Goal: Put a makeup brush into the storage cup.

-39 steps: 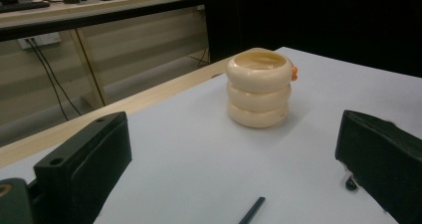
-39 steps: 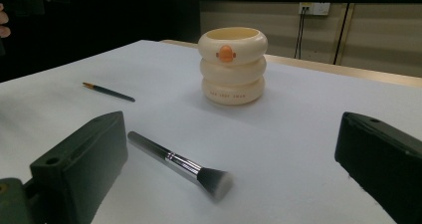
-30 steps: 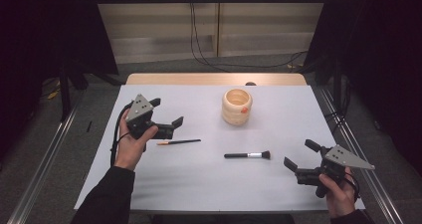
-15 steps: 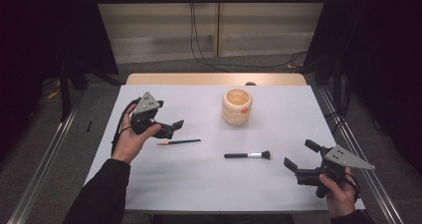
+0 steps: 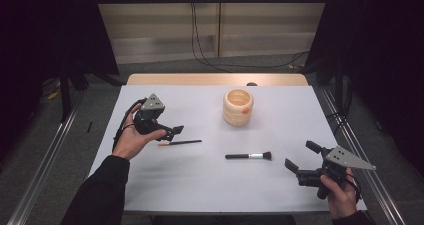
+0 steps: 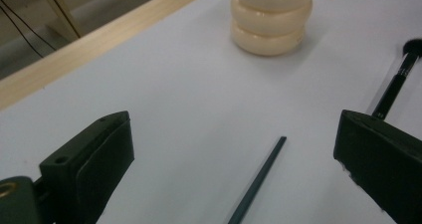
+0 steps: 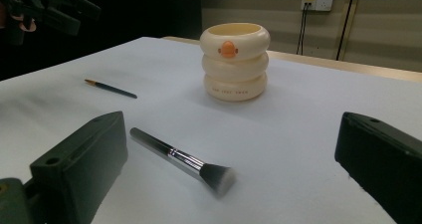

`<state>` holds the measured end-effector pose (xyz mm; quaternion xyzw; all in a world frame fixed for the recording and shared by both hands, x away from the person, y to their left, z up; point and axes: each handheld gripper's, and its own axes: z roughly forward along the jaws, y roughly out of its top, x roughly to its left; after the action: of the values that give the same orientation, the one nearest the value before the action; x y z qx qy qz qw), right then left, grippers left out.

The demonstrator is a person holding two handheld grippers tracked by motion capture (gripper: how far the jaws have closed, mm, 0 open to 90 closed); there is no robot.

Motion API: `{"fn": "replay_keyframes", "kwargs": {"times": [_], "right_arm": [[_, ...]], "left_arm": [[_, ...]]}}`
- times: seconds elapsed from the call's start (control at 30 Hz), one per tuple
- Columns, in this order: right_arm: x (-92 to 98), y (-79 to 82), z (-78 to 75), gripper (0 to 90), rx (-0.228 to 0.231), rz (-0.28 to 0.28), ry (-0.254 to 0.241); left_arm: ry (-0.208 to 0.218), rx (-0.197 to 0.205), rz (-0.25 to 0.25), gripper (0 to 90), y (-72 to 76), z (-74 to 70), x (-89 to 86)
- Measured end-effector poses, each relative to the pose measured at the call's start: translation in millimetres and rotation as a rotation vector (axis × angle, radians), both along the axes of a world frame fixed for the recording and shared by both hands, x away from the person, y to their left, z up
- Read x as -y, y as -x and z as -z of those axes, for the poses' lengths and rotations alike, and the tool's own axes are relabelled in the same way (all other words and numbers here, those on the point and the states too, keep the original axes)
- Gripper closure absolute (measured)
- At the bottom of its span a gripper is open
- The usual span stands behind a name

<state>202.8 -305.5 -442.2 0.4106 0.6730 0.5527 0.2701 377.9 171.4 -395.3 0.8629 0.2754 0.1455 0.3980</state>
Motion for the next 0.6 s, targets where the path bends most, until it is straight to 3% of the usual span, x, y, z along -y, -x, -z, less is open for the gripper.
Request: {"fn": "replay_keyframes", "kwargs": {"times": [0.13,0.23,0.27,0.4,0.43,0.5,0.53,0.6], "right_arm": [[-0.1,-0.3,0.3,0.0,-0.001,-0.004,-0.001],[-0.5,0.1,0.3,0.0,-0.009,-0.001,-0.006],[-0.5,0.0,0.3,0.0,-0.009,-0.001,-0.006],[-0.5,0.2,0.3,0.0,-0.009,-0.003,-0.005],[-0.5,0.1,0.4,0.0,-0.010,-0.003,-0.004],[-0.8,0.2,0.5,0.0,-0.010,-0.006,-0.006],[-0.4,0.3,0.5,0.0,-0.009,-0.011,0.007],[-0.3,0.3,0.5,0.0,-0.007,-0.011,0.012]], "left_arm": [[-0.048,-0.037,0.020,3.7,-2.5,6.7,1.3],[-0.060,-0.093,0.026,4.9,-3.5,9.9,3.4],[-0.086,-0.099,0.042,5.5,-4.4,10.2,3.4],[-0.111,-0.114,0.057,5.8,-4.5,13.1,5.1],[-0.130,-0.138,0.077,5.8,-5.5,16.4,6.0],[-0.178,-0.145,0.090,6.2,-6.8,18.4,5.7],[-0.128,-0.160,0.055,6.2,-5.5,21.8,8.3],[-0.156,-0.167,0.066,5.7,-7.4,22.2,7.4]]}}
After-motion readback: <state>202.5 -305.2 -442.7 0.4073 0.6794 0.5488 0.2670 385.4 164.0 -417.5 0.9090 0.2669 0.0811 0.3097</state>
